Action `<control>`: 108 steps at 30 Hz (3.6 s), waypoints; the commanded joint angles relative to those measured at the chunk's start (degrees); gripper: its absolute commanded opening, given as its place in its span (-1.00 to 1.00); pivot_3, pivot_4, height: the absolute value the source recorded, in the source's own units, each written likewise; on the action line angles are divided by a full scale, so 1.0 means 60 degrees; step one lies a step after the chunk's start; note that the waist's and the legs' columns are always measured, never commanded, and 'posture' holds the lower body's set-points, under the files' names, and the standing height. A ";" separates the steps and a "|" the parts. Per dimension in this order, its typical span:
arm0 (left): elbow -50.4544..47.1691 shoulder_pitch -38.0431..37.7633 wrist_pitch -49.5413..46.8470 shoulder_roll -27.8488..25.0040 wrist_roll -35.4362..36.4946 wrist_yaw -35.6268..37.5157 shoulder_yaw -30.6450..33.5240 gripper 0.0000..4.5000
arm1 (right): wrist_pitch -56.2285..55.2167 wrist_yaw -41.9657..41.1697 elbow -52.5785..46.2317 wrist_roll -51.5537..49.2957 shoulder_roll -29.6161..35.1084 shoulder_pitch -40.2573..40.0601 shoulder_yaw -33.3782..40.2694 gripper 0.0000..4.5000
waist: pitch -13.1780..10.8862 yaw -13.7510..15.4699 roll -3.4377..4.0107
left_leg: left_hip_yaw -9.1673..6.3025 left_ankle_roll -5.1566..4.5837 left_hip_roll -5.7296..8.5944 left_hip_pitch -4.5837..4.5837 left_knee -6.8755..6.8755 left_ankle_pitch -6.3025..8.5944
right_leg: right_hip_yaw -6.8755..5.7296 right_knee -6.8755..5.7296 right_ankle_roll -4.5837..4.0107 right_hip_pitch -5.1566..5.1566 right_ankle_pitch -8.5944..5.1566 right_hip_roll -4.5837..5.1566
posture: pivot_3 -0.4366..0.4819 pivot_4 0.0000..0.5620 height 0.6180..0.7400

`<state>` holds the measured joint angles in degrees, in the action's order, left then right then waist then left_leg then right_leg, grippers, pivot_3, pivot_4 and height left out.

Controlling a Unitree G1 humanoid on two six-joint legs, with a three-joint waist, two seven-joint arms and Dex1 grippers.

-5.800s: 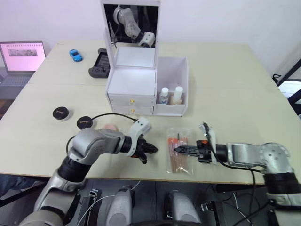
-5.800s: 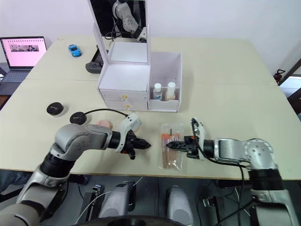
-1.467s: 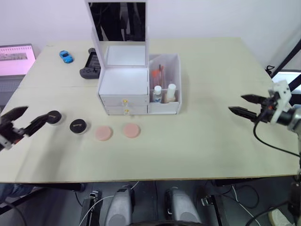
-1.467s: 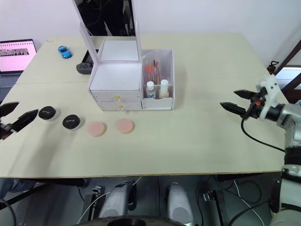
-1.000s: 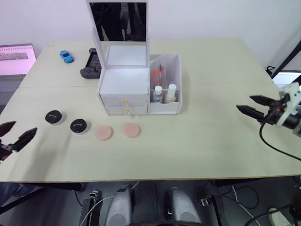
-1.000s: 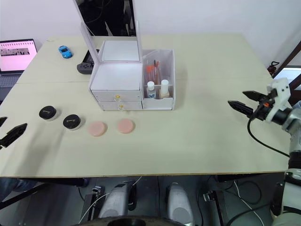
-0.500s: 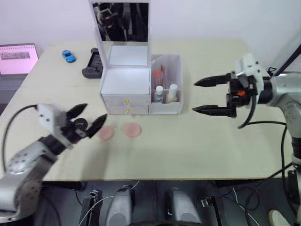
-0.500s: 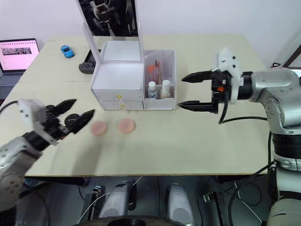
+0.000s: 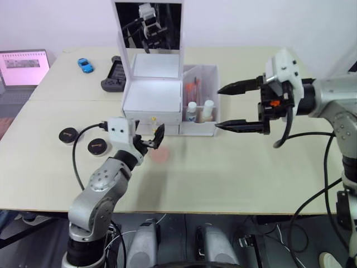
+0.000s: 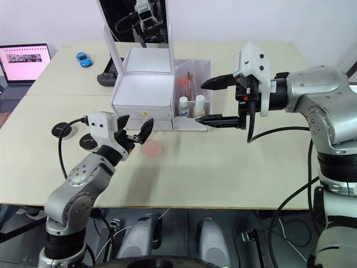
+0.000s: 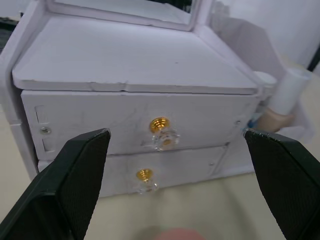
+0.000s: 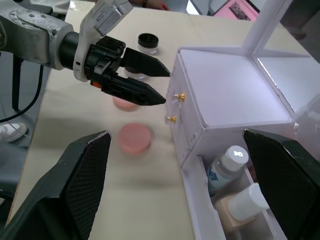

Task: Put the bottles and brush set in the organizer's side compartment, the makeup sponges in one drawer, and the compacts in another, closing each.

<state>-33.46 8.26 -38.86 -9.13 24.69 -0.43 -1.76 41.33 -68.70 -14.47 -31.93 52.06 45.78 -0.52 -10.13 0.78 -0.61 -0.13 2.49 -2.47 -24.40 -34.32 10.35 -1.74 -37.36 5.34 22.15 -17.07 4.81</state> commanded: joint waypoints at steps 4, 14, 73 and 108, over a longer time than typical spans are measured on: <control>0.0661 0.0297 0.0644 0.0257 -0.0619 0.0128 -0.0110 0.89 | -0.0052 0.0232 -0.0121 0.0111 0.0125 0.0527 0.0054 0.99 | 0.0000 -0.0020 0.0001 | -0.0001 0.0000 -0.0007 0.0000 0.0001 0.0000 | 0.0001 -0.0001 -0.0004 0.0007 0.0002 -0.0010 | -0.05 -0.47 1.00; 0.1137 0.0566 0.1436 0.0781 -0.1107 0.0458 -0.0323 -0.88 | -0.0087 0.0362 -0.0141 0.0272 0.0264 0.0603 0.0029 1.00 | 0.0000 0.0010 0.0001 | -0.0004 0.0000 -0.0015 -0.0004 -0.0003 0.0000 | -0.0001 0.0004 -0.0008 0.0005 0.0004 -0.0017 | -0.05 -0.47 1.00; 0.0660 -0.6281 0.2659 -0.5210 0.2458 0.6846 0.7441 0.99 | -0.3923 -0.0910 0.3990 0.2061 0.0106 -0.0284 0.0054 1.00 | 0.0007 -0.0018 0.0005 | 0.0000 -0.0006 -0.0043 0.0000 0.0011 0.0012 | -0.0027 0.0064 -0.0117 0.0042 -0.0028 -0.0024 | -0.05 -0.47 1.00; 0.1229 -0.5184 0.1885 -0.5866 0.2140 0.8901 0.6570 0.99 | -0.1282 -0.0982 0.1812 0.0172 -0.0724 0.0035 -0.0079 1.00 | 0.0011 -0.0259 0.0016 | 0.0082 0.0022 -0.0080 0.0013 0.0046 0.0029 | 0.0029 0.0019 -0.0078 0.0054 -0.0006 -0.0029 | -0.05 -0.47 1.00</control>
<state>-21.58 -22.04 -27.90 -46.29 38.02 56.34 40.09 31.62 -74.15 0.13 -29.11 47.49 44.25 -0.83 -10.06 -0.78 -0.51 0.34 2.62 -2.94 -24.35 -34.06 10.53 -1.55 -37.25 4.88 22.47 -17.11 4.63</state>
